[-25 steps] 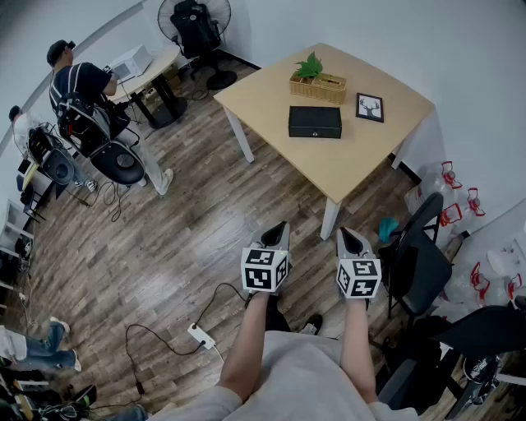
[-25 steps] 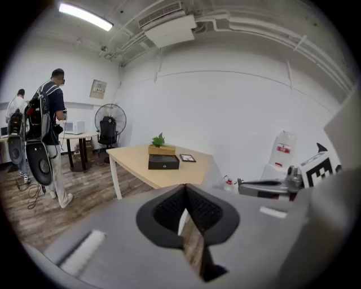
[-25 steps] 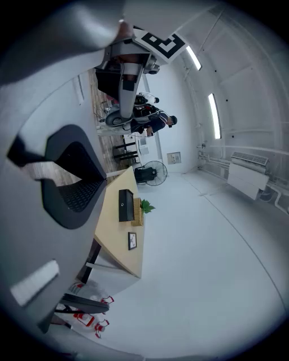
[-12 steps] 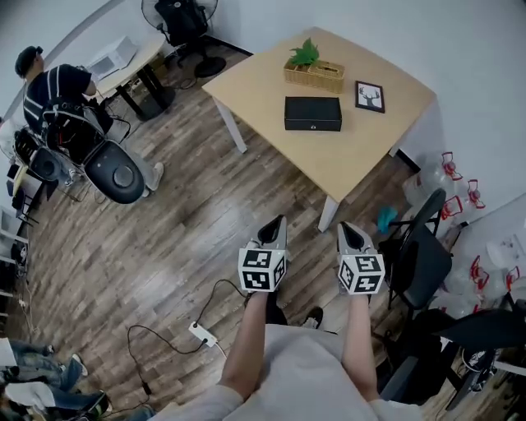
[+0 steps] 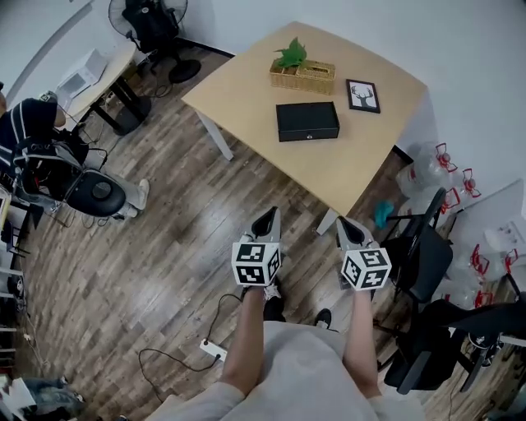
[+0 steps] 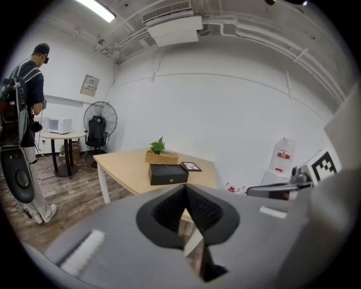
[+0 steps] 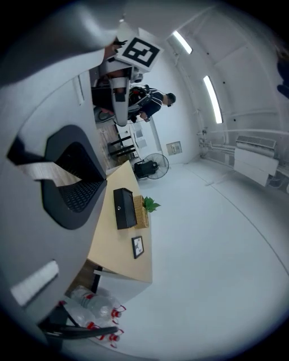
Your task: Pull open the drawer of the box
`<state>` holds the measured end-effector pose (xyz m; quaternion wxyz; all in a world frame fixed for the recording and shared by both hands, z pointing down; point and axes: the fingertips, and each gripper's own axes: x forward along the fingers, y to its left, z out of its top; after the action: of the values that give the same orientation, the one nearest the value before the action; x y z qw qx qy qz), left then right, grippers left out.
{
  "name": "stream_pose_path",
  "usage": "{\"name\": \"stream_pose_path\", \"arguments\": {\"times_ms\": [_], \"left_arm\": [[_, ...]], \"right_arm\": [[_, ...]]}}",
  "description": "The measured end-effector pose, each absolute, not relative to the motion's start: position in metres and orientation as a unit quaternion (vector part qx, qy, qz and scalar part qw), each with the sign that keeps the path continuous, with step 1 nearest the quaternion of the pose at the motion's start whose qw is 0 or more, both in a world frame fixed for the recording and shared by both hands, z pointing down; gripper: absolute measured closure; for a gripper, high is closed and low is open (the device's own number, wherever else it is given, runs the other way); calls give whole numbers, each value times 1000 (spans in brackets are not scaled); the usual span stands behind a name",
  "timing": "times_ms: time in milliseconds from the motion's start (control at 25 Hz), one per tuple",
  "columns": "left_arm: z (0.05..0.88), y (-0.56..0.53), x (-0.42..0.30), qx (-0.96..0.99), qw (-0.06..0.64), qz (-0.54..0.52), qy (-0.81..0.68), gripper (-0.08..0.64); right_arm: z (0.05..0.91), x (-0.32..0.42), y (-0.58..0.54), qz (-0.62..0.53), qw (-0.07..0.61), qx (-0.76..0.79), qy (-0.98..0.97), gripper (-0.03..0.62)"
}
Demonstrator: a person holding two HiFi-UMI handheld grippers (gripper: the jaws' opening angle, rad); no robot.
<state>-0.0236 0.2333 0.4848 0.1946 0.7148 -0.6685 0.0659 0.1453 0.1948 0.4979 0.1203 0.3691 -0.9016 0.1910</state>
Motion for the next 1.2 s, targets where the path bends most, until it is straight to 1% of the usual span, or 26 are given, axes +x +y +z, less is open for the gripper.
{"name": "stream_pose_path", "arguments": {"times_ms": [160, 400, 560, 720, 920, 1200], "left_arm": [[487, 211, -46, 733, 194, 71, -648, 506], [490, 192, -95, 748, 193, 73, -631, 506], [495, 186, -127, 746, 198, 70, -632, 506], [501, 175, -139, 749, 202, 68, -627, 506], [506, 155, -150, 752, 197, 77, -624, 508], [514, 97, -174, 758, 186, 103, -616, 506]], "right_arm": [[490, 118, 180, 214, 102, 365, -900, 594], [486, 86, 158, 187, 89, 399, -893, 594], [482, 64, 153, 138, 96, 415, -894, 594], [484, 48, 142, 131, 98, 418, -894, 595], [485, 38, 113, 160, 68, 428, -887, 594], [505, 6, 50, 168, 88, 424, -885, 594]]}}
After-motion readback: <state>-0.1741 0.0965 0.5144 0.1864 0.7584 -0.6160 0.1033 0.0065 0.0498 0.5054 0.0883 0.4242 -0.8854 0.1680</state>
